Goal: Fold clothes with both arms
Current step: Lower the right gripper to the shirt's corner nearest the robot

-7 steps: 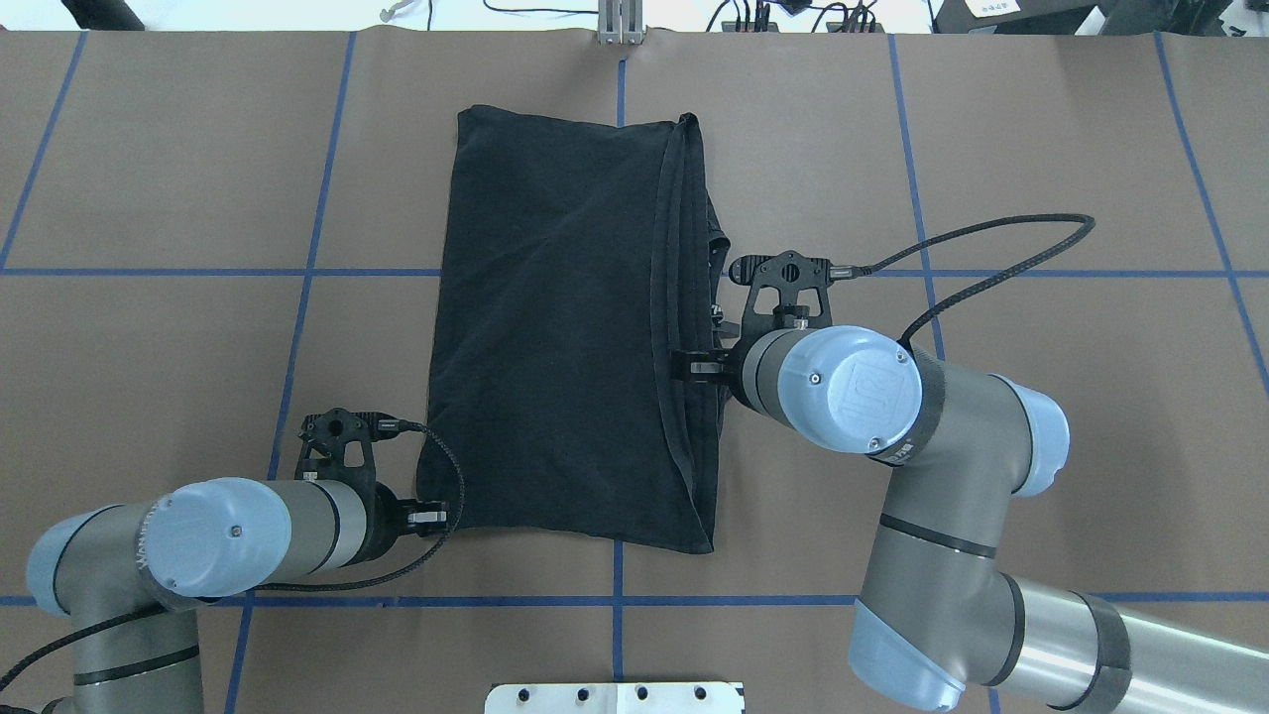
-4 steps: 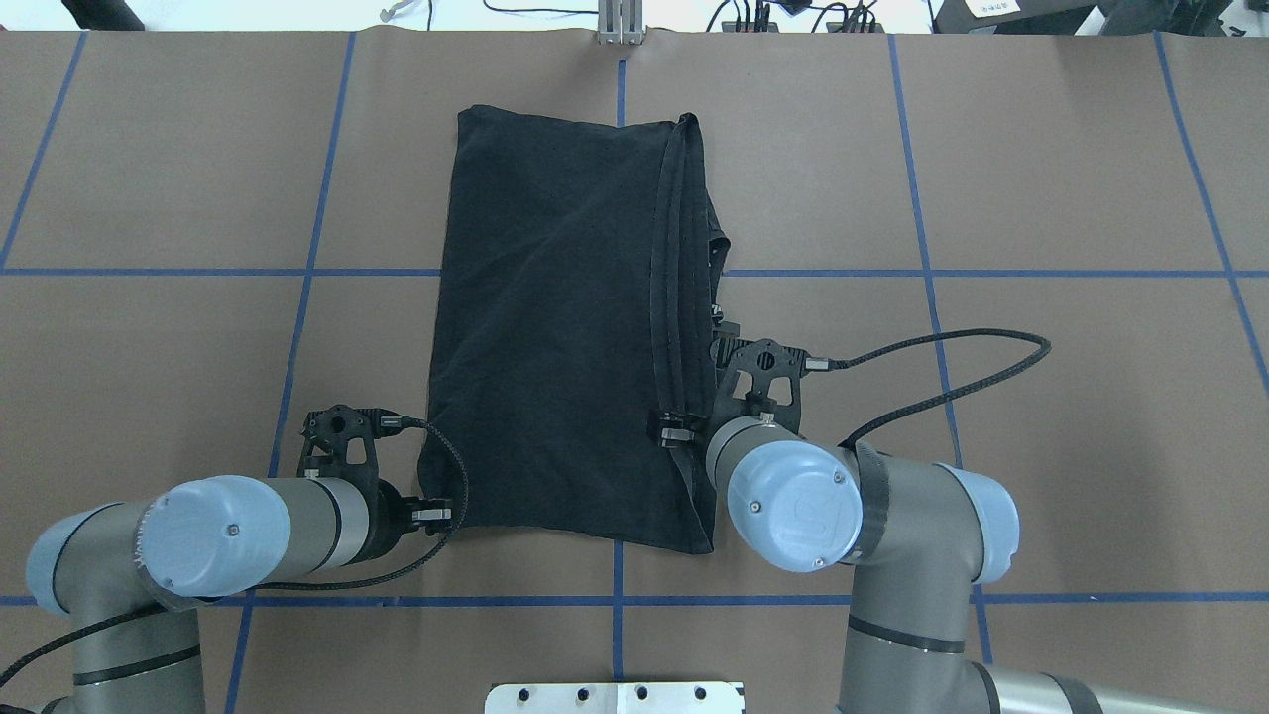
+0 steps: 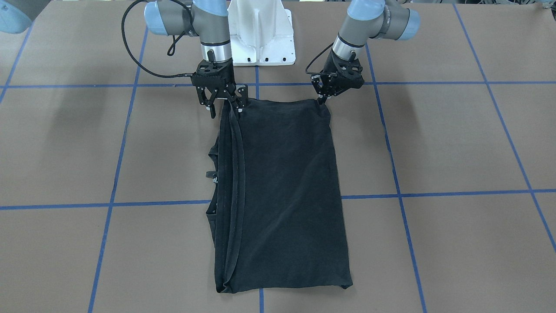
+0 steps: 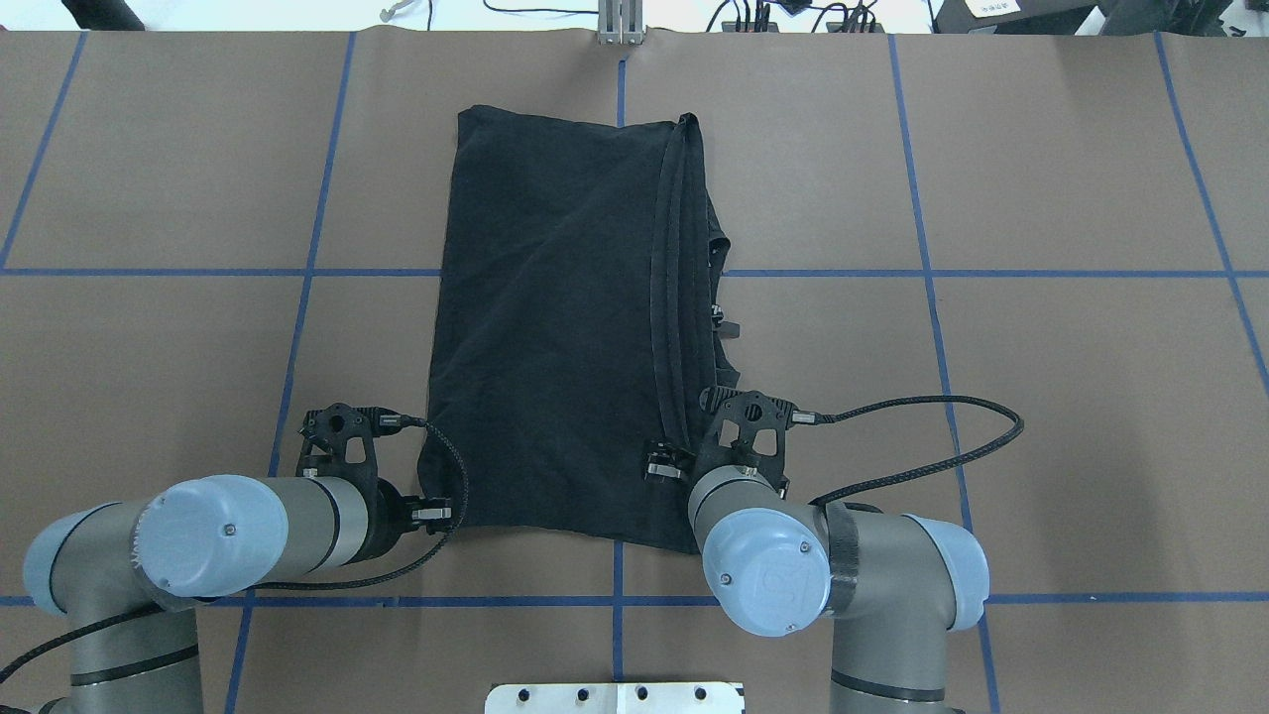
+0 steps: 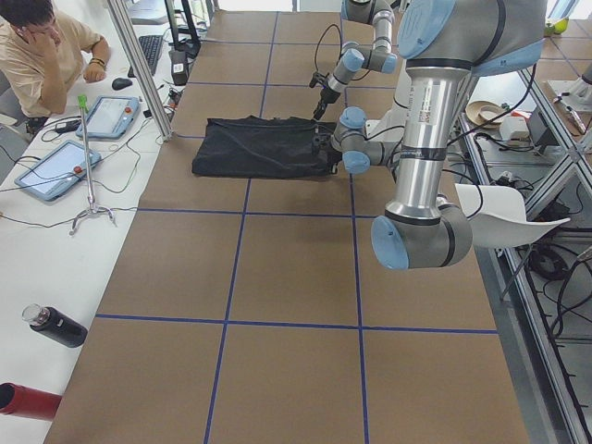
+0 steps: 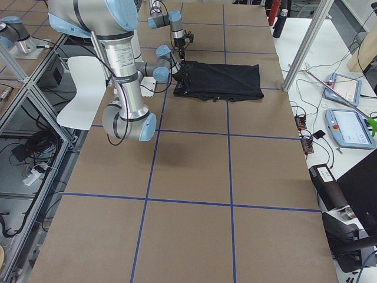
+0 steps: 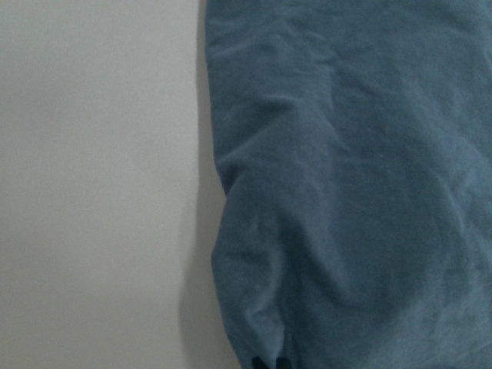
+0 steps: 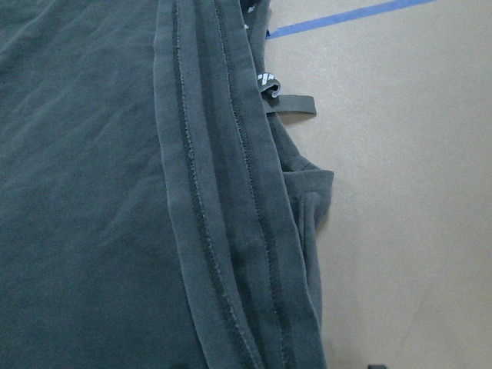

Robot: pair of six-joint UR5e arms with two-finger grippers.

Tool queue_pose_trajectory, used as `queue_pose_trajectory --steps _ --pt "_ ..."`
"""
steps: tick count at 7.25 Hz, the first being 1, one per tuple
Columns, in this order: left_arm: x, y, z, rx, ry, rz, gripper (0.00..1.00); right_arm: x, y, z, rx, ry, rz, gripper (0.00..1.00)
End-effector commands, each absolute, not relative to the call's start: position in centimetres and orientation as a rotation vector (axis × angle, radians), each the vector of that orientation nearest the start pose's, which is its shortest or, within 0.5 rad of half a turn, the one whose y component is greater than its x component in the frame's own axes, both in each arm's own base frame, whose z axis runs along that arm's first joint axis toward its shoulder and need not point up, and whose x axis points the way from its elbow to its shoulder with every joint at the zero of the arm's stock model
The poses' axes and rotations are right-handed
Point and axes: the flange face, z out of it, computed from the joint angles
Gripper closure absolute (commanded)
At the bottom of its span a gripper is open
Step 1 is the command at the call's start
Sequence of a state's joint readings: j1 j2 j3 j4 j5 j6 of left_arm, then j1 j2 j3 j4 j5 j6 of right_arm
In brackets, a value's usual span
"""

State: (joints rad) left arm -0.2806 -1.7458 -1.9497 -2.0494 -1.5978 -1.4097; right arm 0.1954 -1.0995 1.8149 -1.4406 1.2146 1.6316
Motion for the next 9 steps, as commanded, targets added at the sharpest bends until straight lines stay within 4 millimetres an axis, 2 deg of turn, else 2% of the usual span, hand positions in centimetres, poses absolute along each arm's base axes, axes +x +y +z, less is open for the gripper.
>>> queue_pose_trajectory --steps 1,3,7,9 --pt "48.4 -27.6 34.0 0.202 1.015 -0.095 1.00 -58.7 -29.1 27.9 0.417 -0.790 0.391 0.25" --pt "48.2 -27.5 33.6 0.204 1.022 -0.094 1.00 -59.3 -29.8 27.8 0.428 -0.778 0.380 0.27" --pt "48.1 -27.4 33.4 0.203 1.027 -0.093 1.00 -59.9 -30.2 28.2 0.433 -0.762 0.374 0.38" --pt "48.0 -27.6 33.5 0.205 1.025 -0.096 1.00 -60.0 -30.2 27.7 0.434 -0.769 0.375 0.51"
